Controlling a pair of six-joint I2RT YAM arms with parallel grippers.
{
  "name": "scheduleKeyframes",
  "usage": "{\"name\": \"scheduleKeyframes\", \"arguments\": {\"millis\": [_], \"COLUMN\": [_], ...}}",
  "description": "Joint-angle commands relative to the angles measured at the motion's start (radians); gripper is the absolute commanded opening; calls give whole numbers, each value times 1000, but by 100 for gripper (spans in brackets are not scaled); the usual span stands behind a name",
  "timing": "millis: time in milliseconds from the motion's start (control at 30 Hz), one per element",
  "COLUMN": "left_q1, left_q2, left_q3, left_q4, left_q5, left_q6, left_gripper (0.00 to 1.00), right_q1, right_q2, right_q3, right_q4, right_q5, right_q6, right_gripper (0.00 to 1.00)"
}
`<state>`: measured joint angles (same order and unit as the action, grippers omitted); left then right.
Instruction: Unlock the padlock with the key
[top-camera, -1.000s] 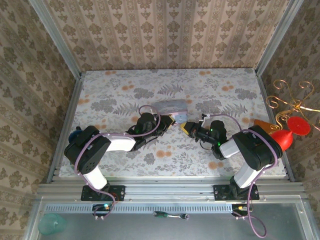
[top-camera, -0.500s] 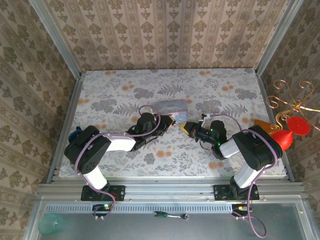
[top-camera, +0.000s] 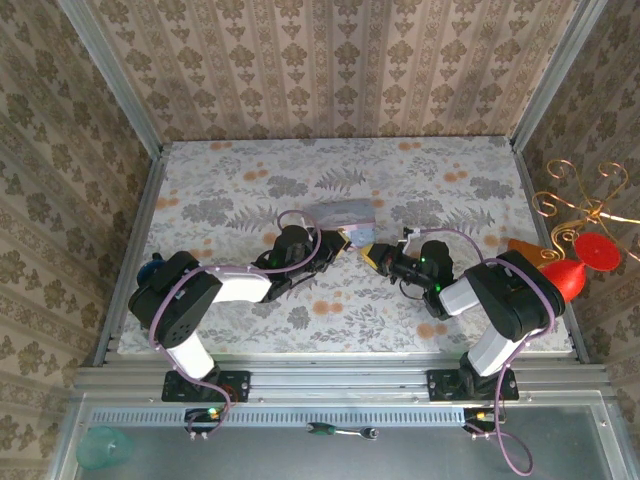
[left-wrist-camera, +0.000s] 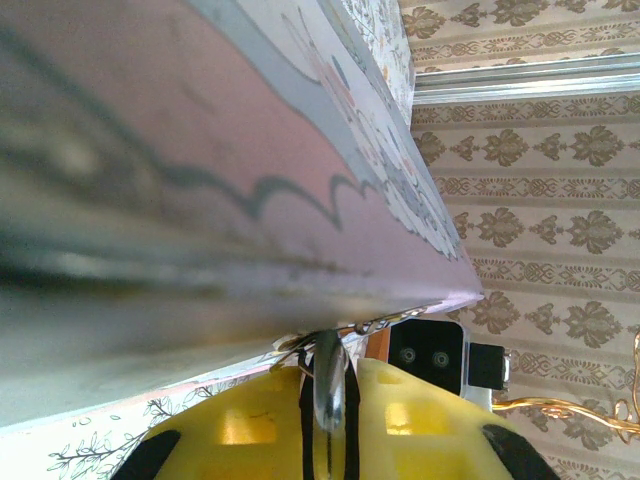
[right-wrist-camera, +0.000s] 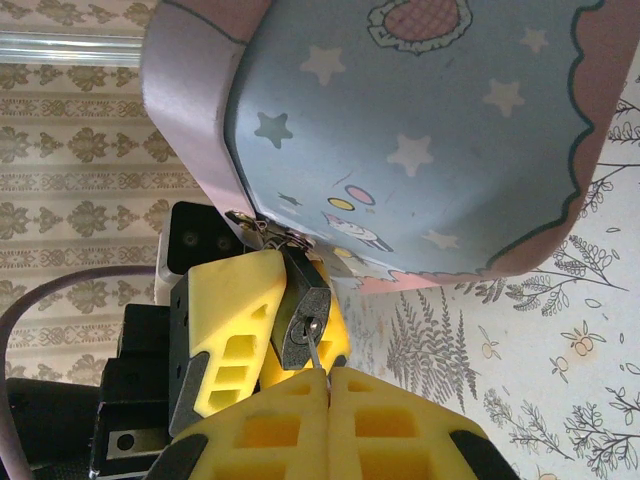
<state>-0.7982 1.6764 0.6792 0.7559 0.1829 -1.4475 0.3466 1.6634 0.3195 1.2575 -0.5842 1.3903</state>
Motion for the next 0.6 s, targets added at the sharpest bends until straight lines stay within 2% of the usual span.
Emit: {"name": "scheduleKeyframes", "arguments": {"millis": [0, 567], "left_q1": [-9, -12], "left_q2": [4, 0], "left_q3": [41, 34], "left_q4": [77, 76], "left_q5": [27, 30], "left_q6": [-7, -11], "left_gripper": [0, 0], "right_q1": [-5, -4], "right_q2": [-1, 8], "right_q3": [24, 42], "right_q4": [31, 33], "right_q5": [-4, 2], "right_q6": [0, 25], "right_gripper": [0, 0]}}
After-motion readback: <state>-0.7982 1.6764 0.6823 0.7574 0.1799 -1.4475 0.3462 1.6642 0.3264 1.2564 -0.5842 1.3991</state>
